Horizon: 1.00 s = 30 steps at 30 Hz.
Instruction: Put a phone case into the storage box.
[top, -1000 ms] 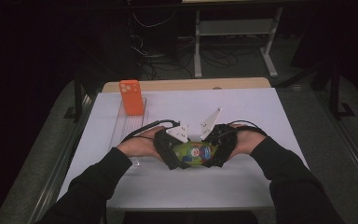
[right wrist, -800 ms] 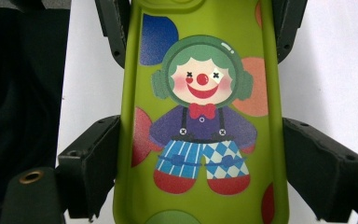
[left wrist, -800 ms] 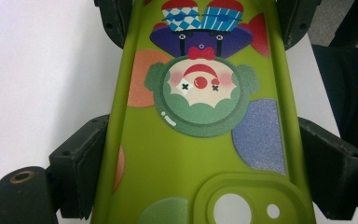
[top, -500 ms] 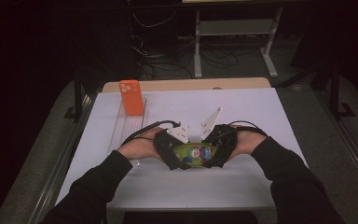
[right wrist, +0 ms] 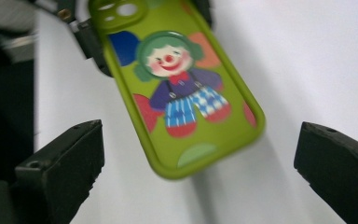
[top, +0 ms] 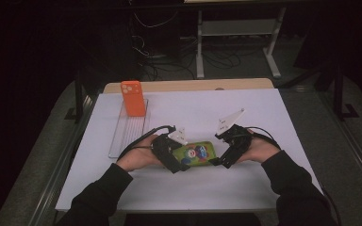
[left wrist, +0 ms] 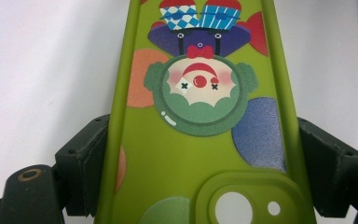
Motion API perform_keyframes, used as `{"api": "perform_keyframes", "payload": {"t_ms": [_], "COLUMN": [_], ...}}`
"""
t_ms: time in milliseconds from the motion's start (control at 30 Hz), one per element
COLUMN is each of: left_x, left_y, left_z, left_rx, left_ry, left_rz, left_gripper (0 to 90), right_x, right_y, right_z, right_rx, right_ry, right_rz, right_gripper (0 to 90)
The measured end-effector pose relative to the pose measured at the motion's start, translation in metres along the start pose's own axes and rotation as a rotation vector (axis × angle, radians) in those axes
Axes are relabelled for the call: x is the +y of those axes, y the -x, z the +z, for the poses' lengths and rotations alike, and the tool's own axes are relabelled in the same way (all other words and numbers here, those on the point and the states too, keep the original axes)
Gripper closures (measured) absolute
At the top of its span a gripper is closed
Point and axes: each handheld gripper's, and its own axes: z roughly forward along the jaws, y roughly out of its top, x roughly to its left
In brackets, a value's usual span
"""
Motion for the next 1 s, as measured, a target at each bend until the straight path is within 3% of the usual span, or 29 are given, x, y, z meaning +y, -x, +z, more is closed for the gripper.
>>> {"api": "perform_keyframes", "payload": {"t_ms": [133, 200, 267, 300, 333, 400, 567, 733, 933, 1000], "left_x": [-0.004, -0.005, -0.007, -0.007, -0.007, -0.007, -0.007, -0.006, -0.007, -0.008], "left_y": [0.0, -0.001, -0.002, -0.004, -0.004, -0.007, -0.004, -0.002, -0.004, -0.004], "left_z": [0.002, 0.002, 0.001, -0.001, 0.0, -0.003, -0.002, -0.002, -0.004, -0.004], "left_rx": [0.039, 0.051, 0.071, 0.079, 0.09, 0.115, 0.129, 0.136, 0.144, 0.144], "left_ry": [0.012, 0.004, 0.01, -0.009, 0.012, -0.003, 0.002, 0.006, 0.003, 0.014], "left_rz": [-0.06, -0.09, -0.125, -0.118, -0.163, -0.181, -0.214, -0.235, -0.242, -0.25], "left_gripper": [15.6, 15.6, 15.6, 15.6, 15.6, 15.6, 15.6, 15.6, 15.6, 15.6], "right_x": [-0.013, -0.019, -0.023, -0.026, -0.029, -0.034, -0.04, -0.045, -0.044, -0.044], "right_y": [-0.003, -0.006, -0.007, -0.008, -0.008, -0.01, -0.016, -0.018, -0.02, -0.022], "right_z": [-0.002, -0.001, -0.001, -0.001, -0.001, 0.001, 0.002, 0.005, 0.013, 0.015], "right_rx": [-0.049, -0.074, -0.106, -0.119, -0.129, -0.159, -0.196, -0.235, -0.257, -0.274], "right_ry": [0.071, 0.06, 0.068, 0.084, 0.089, 0.102, 0.154, 0.203, 0.19, 0.182], "right_rz": [0.126, 0.196, 0.219, 0.238, 0.252, 0.274, 0.343, 0.345, 0.329, 0.296], "right_gripper": [0.2, 0.0, 0.0, 0.0, 0.0, 0.0, 0.0, 0.2, 0.0, 0.0]}}
